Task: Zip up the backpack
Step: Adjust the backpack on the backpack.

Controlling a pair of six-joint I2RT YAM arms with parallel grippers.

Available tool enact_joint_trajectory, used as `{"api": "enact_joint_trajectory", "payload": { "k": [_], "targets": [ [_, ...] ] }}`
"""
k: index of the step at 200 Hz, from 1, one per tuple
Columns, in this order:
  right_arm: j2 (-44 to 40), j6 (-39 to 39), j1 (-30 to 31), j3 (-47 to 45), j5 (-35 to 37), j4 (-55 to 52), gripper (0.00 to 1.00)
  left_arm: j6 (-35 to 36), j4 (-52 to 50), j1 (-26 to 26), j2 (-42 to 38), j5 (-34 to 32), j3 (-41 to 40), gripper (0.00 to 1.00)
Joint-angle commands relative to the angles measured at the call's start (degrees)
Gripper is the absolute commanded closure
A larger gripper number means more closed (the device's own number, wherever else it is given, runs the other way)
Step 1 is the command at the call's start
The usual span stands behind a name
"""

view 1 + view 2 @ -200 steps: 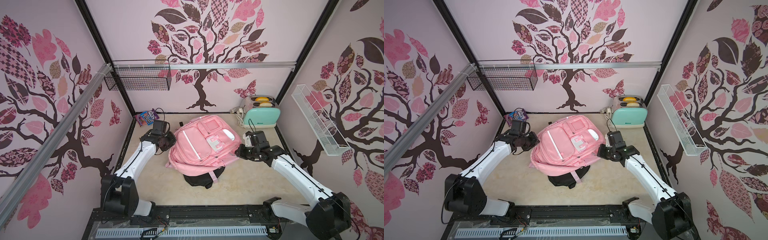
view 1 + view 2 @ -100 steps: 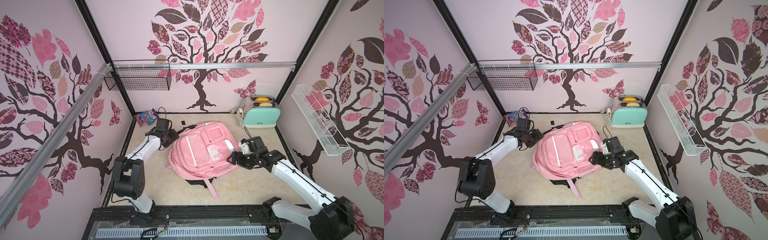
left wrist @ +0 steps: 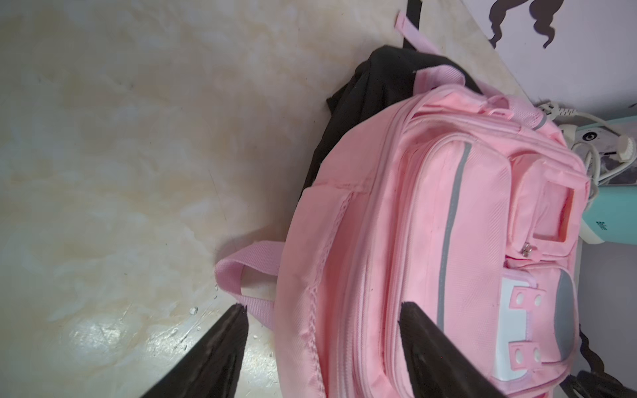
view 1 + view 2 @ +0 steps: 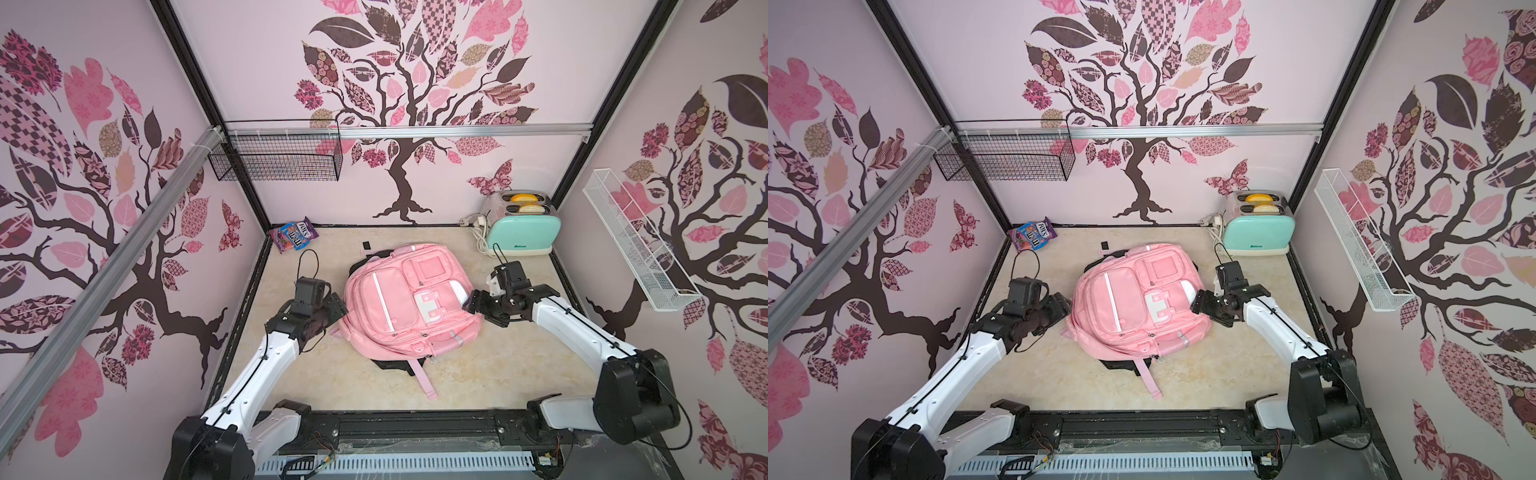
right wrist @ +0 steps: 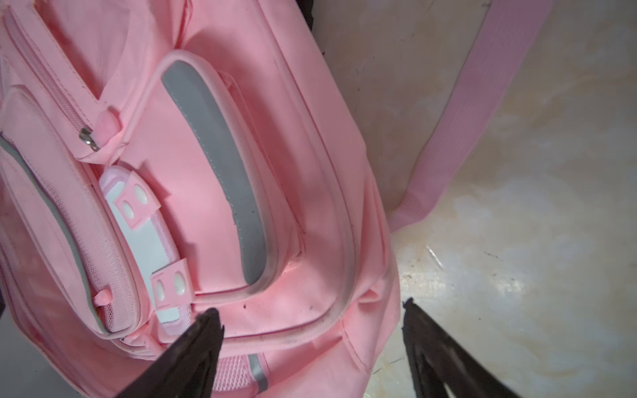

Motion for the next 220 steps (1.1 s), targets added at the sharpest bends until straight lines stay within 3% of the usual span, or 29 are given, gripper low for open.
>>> {"api": "enact_joint_trajectory", "payload": {
  "k": [1,34,54,64,79,88,106,154,180,220],
  "targets": [
    [2.13,0.94,-0.33,1.28,-1.17,4.75,0.17,-2.60,6.54,-0.97,0.53,5.69,-3.34,0.27],
    [5.43,1.03,-0.34,0.78,-1.35,7.23,0.17,-5.13,11.45,-4.89,3.18,5.96,-7.63,0.27],
    [7.36,1.54,-0.33,0.24,-3.78,9.78,0.26,-6.81,15.41,-6.82,4.58,6.81,-9.84,0.32],
    [7.99,1.74,-0.36,-0.07,-6.03,11.27,0.36,-7.29,17.22,-7.88,5.56,7.31,-10.55,0.46],
    [7.93,1.78,-0.35,-0.32,-8.44,12.50,0.60,-7.76,19.10,-8.65,6.82,8.32,-10.88,0.84],
    [7.31,1.53,-0.33,-0.08,-8.71,11.66,0.76,-7.83,18.95,-8.66,7.10,8.66,-10.31,1.00],
    [4.37,0.38,-0.34,0.39,-8.26,8.91,1.00,-6.75,16.32,-8.68,6.33,8.88,-7.19,1.00],
    [-8.40,-1.07,0.00,0.03,-8.87,0.31,1.00,-3.80,5.97,-8.51,3.99,4.12,7.89,1.00],
    [-13.39,-0.71,1.49,-1.71,-8.80,-3.33,1.00,-1.75,2.39,-7.47,7.95,1.24,15.93,1.00],
    [-16.15,3.31,6.70,-8.56,-8.80,-1.06,1.00,-1.72,5.68,-3.41,16.65,2.11,19.03,1.00]
  ]
}}
